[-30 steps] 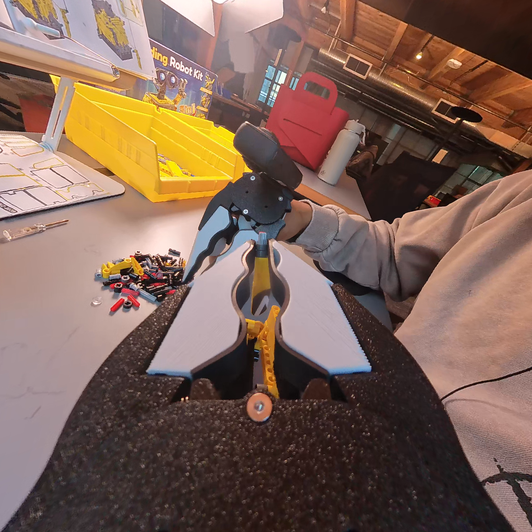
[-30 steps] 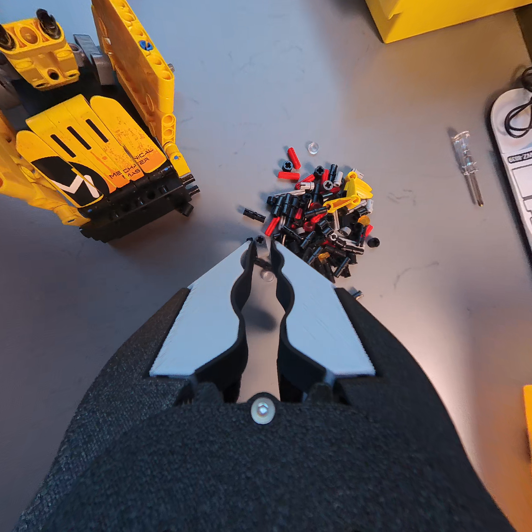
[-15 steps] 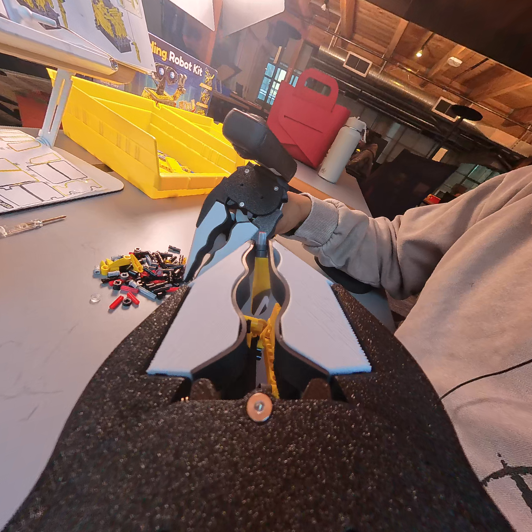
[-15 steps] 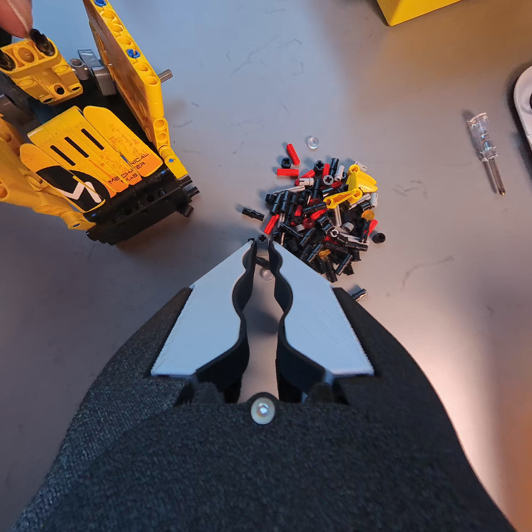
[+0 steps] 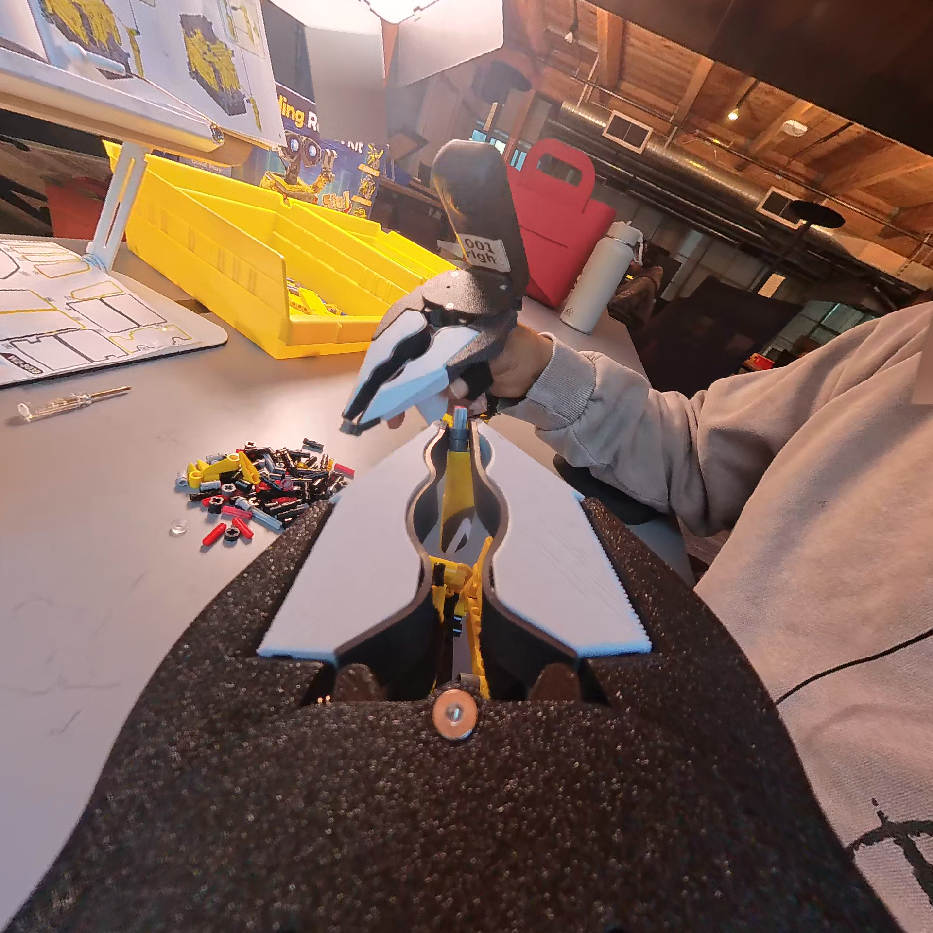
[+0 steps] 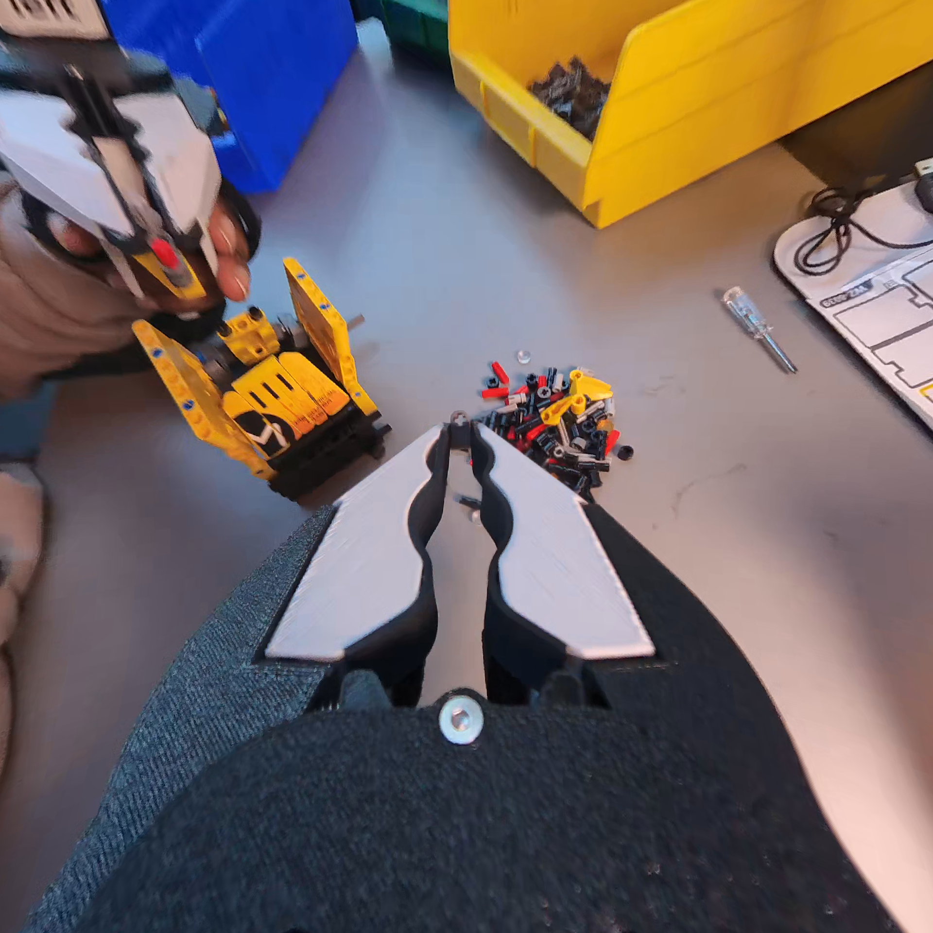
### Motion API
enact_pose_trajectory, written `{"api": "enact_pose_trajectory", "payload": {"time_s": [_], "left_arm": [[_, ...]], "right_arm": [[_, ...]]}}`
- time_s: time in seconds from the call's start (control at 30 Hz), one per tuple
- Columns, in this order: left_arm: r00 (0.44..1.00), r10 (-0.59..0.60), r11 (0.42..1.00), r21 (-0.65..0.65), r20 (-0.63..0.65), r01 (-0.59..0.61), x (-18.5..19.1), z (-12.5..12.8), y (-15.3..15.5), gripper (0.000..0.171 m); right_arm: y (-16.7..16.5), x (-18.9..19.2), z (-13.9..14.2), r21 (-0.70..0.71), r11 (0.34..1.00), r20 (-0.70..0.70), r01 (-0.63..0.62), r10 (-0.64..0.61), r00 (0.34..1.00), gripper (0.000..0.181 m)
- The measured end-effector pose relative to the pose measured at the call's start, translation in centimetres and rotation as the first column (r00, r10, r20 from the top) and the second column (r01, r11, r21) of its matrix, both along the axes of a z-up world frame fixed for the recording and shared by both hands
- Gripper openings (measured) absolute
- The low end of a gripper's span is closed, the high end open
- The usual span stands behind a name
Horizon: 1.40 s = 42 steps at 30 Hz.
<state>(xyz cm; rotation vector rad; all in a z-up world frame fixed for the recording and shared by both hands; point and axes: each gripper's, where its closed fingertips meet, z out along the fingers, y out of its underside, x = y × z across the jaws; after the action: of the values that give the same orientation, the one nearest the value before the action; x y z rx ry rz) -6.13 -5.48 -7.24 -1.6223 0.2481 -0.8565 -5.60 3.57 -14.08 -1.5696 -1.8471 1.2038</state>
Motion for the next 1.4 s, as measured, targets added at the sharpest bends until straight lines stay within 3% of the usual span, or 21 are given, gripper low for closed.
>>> {"api": "enact_pose_trajectory", "payload": {"time_s": [0.17, 0.33, 0.43, 0.57, 0.63, 0.7, 0.87, 1.03, 1.2, 1.3, 1.4], "left_arm": [[1.0, 0.003, 1.0, -0.012, -0.004, -0.003, -0.1, -0.3, 0.1, 0.007], [1.0, 0.014, 1.0, -0.012, 0.006, -0.014, -0.5, -0.3, 0.2, 0.006], [1.0, 0.018, 1.0, -0.011, 0.006, -0.018, -0.5, -0.3, 0.2, 0.006], [1.0, 0.012, 1.0, 0.001, 0.008, -0.012, -0.3, -0.1, 0.2, 0.006], [1.0, 0.013, 1.0, -0.002, 0.003, -0.013, -0.3, -0.3, 0.3, 0.007], [1.0, 0.011, 1.0, -0.006, 0.007, -0.011, -0.3, -0.5, 0.4, 0.006], [1.0, 0.012, 1.0, -0.012, 0.003, -0.012, -0.3, -0.9, 0.6, 0.007], [1.0, 0.011, 1.0, -0.006, 0.004, -0.011, -0.3, -0.9, 0.6, 0.007], [1.0, 0.01, 1.0, -0.003, 0.007, -0.01, -0.3, -0.9, 0.6, 0.006], [1.0, 0.011, 1.0, 0.0, 0.003, -0.011, -0.3, -0.9, 0.6, 0.006], [1.0, 0.01, 1.0, 0.005, -0.004, -0.01, -0.3, -0.9, 0.6, 0.006]], "right_arm": [[0.3, 0.3, 4.0, -0.235, 0.972, -0.175, -0.005, -0.037, 0.984, 0.007], [5.3, 3.7, 11.6, -0.38, 0.925, -0.411, 0.016, -0.184, 0.893, 0.007], [11.7, 8.1, 15.5, -0.314, 0.924, -0.494, 0.217, -0.354, 0.794, 0.006], [20.2, 16.0, 18.2, -0.251, 0.803, -0.537, 0.54, -0.58, 0.613, 0.006], [22.9, 19.0, 17.7, -0.264, 0.741, -0.516, 0.618, -0.65, 0.558, 0.007], [24.6, 20.7, 16.1, -0.288, 0.705, -0.471, 0.648, -0.694, 0.546, 0.006], [27.1, 22.4, 13.1, -0.425, 0.664, -0.404, 0.615, -0.747, 0.527, 0.007], [30.3, 24.5, 9.7, -0.299, 0.562, -0.333, 0.771, -0.819, 0.468, 0.007], [33.0, 27.0, 7.3, -0.107, 0.417, -0.315, 0.902, -0.875, 0.367, 0.009], [34.0, 28.6, 7.2, -0.046, 0.331, -0.337, 0.943, -0.894, 0.297, 0.018], [33.9, 29.2, 9.3, -0.062, 0.313, -0.429, 0.948, -0.866, 0.257, 0.018]]}}
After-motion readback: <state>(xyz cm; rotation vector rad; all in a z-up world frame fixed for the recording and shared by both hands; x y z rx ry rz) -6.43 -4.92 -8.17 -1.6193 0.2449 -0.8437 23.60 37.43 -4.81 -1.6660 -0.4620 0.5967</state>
